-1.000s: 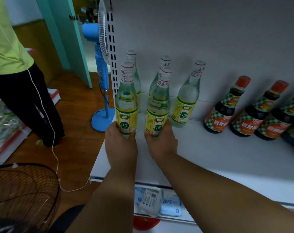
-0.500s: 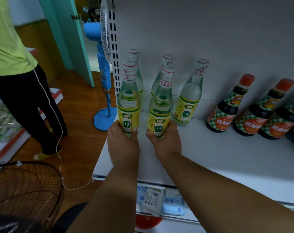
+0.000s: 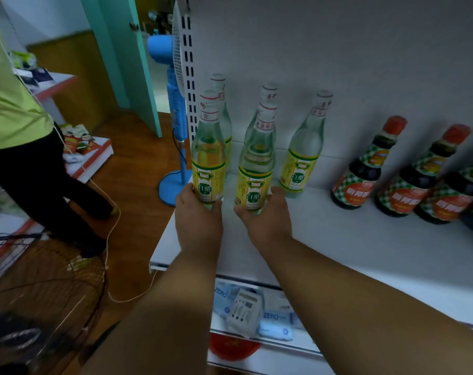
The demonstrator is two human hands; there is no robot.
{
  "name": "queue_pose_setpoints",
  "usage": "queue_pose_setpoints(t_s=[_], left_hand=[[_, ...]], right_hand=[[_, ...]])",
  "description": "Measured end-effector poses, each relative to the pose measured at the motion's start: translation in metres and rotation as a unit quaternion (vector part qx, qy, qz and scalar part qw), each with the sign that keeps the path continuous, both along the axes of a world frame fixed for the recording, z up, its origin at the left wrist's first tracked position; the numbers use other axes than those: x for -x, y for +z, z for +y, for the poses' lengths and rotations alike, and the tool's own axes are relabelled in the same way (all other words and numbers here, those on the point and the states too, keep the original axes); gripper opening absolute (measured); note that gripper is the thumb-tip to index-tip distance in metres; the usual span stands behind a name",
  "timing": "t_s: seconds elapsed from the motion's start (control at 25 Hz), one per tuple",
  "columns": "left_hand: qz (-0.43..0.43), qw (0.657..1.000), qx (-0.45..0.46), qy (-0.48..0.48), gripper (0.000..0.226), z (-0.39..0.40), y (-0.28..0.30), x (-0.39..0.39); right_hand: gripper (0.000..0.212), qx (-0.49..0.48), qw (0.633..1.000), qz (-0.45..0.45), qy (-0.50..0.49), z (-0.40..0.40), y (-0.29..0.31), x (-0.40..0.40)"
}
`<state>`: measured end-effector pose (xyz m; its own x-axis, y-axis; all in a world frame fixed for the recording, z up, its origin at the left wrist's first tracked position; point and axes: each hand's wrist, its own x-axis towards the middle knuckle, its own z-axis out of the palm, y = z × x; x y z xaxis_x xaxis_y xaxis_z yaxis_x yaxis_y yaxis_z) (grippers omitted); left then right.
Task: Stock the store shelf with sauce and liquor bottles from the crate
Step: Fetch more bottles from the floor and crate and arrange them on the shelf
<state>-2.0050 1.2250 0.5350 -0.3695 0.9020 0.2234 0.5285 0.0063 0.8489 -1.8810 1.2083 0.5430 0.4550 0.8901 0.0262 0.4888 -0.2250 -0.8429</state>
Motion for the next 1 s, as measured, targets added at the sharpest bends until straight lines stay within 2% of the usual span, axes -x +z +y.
queue_pose_setpoints(t_s=[0.08, 0.16, 0.36, 0.52, 0.8, 1.0], left_hand=[[0.008, 1.0, 0.012, -0.001, 0.071, -0.006, 0.006, -0.002], [0.015, 1.0, 0.021, 0.01, 0.073, -0.017, 0.013, -0.005], [0.029, 0.999, 0.026, 0.019, 0.057, -0.085, 0.034, -0.025], [0.022, 0.999, 0.017, 0.034, 0.052, -0.156, 0.044, -0.041], [0.111, 0.988, 0.075, 0.071, 0.049, -0.325, 0.042, -0.05], [0.166, 0.973, 0.137, 0.08, 0.049, -0.426, 0.032, -0.019]], right_hand=[[0.094, 0.017, 0.999, -0.02, 0.021, -0.017, 0.014, -0.006], [0.087, 0.028, 0.997, -0.046, 0.056, -0.037, 0.028, -0.012], [0.069, 0.039, 0.985, -0.095, 0.141, -0.094, 0.064, -0.032], [0.061, 0.008, 0.981, -0.113, 0.16, -0.132, 0.081, -0.052], [0.051, -0.028, 0.961, -0.082, 0.261, -0.243, 0.058, -0.054], [0.048, -0.018, 0.923, -0.097, 0.372, -0.321, 0.027, -0.017]])
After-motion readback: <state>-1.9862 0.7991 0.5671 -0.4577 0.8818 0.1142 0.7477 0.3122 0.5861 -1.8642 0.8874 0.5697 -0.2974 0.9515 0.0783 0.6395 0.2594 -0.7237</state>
